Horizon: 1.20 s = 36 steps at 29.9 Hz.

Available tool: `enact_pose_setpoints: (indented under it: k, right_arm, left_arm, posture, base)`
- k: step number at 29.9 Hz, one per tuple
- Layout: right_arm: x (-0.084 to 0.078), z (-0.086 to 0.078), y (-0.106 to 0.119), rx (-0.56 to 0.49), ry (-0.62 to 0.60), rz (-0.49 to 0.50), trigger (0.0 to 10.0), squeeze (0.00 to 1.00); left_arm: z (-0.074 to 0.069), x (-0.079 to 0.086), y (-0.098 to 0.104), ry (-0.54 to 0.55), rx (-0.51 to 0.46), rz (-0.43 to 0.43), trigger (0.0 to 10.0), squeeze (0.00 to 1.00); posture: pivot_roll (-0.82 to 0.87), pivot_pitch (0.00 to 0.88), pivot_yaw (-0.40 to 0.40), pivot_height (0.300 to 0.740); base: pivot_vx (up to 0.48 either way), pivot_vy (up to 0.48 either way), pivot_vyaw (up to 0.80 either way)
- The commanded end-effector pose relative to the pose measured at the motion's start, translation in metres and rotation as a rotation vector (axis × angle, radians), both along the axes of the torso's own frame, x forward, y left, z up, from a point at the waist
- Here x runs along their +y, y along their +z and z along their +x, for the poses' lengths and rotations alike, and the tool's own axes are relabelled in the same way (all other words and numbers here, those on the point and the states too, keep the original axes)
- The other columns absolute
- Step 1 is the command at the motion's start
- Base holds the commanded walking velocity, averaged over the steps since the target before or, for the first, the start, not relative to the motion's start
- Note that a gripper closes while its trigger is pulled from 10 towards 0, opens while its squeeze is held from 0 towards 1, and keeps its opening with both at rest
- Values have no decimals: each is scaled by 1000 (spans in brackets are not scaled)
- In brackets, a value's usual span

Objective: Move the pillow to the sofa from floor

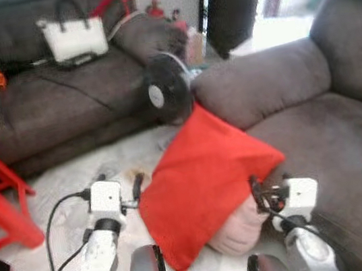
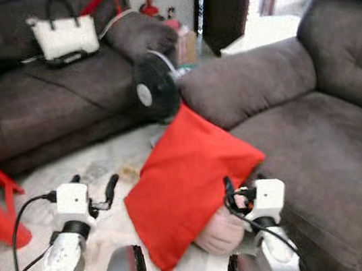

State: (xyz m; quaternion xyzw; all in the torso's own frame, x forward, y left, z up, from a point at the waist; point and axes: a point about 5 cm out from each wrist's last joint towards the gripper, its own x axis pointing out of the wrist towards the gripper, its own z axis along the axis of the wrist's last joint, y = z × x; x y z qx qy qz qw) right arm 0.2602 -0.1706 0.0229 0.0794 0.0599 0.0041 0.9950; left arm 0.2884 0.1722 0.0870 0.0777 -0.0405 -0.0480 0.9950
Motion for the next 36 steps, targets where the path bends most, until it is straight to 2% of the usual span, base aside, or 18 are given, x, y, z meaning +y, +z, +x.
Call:
enact_pose_setpoints:
  k: [1, 10, 26, 33, 36]
  right_arm:
    - [-6, 2, 2, -8, -16, -5, 10000, 0]
    - [-6, 2, 2, -7, -13, -6, 10000, 0]
    - [-3, 3, 2, -3, 2, -10, 10000, 0]
    - [-5, 4, 2, 3, 29, -43, 10000, 0]
    - [-2, 3, 2, 1, 49, -44, 10000, 0]
  left_arm:
    - [2, -5, 3, -15, -4, -11, 10000, 0]
    - [2, -5, 2, -16, 5, -25, 10000, 0]
    - [2, -5, 0, -25, 12, -30, 10000, 0]
    - [2, -5, -1, -23, 14, -26, 10000, 0]
    - [2, -5, -1, -24, 13, -25, 10000, 0]
  posture:
    - [71, 9, -40, 551]
    - [71, 9, -40, 551]
    - [73, 10, -40, 551]
    - [73, 9, -41, 551]
    - [74, 9, -41, 551]
  base:
    - [0, 0, 0]
    - [122, 0, 0]
    - [356, 0, 0]
    - [376, 0, 0]
    - [372, 0, 800]
